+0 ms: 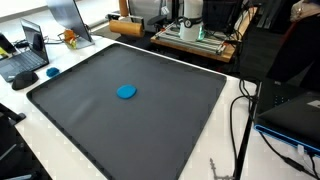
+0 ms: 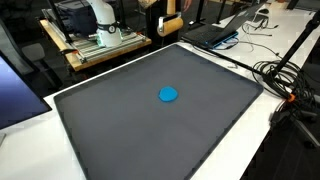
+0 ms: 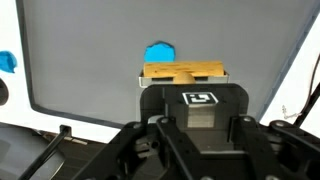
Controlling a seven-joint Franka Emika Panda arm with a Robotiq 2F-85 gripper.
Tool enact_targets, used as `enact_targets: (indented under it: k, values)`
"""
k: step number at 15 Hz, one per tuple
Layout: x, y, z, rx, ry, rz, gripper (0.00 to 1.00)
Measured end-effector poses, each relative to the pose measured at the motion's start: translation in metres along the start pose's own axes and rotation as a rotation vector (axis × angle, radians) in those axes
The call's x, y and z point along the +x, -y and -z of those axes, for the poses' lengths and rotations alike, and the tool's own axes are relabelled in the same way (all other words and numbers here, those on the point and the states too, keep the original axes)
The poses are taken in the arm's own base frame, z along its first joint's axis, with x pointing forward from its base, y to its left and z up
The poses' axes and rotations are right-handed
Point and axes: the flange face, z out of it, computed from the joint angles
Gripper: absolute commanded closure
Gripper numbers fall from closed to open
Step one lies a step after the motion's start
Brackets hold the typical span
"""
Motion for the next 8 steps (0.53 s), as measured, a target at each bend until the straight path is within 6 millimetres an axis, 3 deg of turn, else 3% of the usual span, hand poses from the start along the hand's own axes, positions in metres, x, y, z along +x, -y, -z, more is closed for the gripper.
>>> enact_targets:
  k: [8]
  values:
    - [-0.0032, -0.0011, 0.0003, 0.004, 0.025, -0.025, 0.79]
